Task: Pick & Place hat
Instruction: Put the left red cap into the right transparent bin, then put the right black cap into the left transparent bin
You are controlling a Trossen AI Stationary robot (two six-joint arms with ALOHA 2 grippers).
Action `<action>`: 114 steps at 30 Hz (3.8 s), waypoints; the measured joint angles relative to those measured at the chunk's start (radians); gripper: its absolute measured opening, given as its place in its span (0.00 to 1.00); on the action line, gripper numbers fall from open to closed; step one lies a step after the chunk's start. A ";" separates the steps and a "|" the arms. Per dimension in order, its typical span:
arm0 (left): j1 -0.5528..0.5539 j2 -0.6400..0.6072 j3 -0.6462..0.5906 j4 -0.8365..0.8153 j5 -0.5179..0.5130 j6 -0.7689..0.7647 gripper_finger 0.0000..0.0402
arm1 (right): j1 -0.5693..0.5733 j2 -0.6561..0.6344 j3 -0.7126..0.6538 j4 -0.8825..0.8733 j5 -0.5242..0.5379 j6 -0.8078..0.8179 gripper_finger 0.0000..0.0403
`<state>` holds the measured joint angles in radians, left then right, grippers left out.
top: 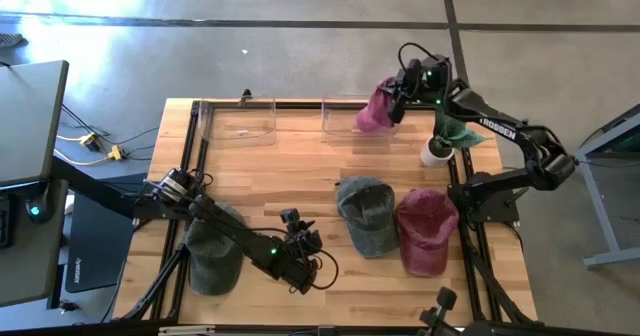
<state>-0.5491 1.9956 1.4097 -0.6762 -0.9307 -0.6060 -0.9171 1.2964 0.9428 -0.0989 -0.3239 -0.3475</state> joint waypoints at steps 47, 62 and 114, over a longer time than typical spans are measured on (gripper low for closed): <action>0.007 0.001 0.000 0.048 0.020 0.020 0.32 | 0.289 0.100 0.023 -0.437 0.517 0.030 0.04; 0.007 0.001 0.000 0.047 0.024 0.023 0.32 | 0.289 0.143 0.023 -0.323 0.641 -0.184 0.05; 0.150 0.041 0.000 0.387 0.231 0.158 0.32 | 0.910 -0.075 -0.405 0.010 0.445 0.135 0.53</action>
<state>-0.3992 2.0365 1.4101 -0.2889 -0.6997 -0.4480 -0.0071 1.2217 0.5377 -0.0892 0.1207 -0.2121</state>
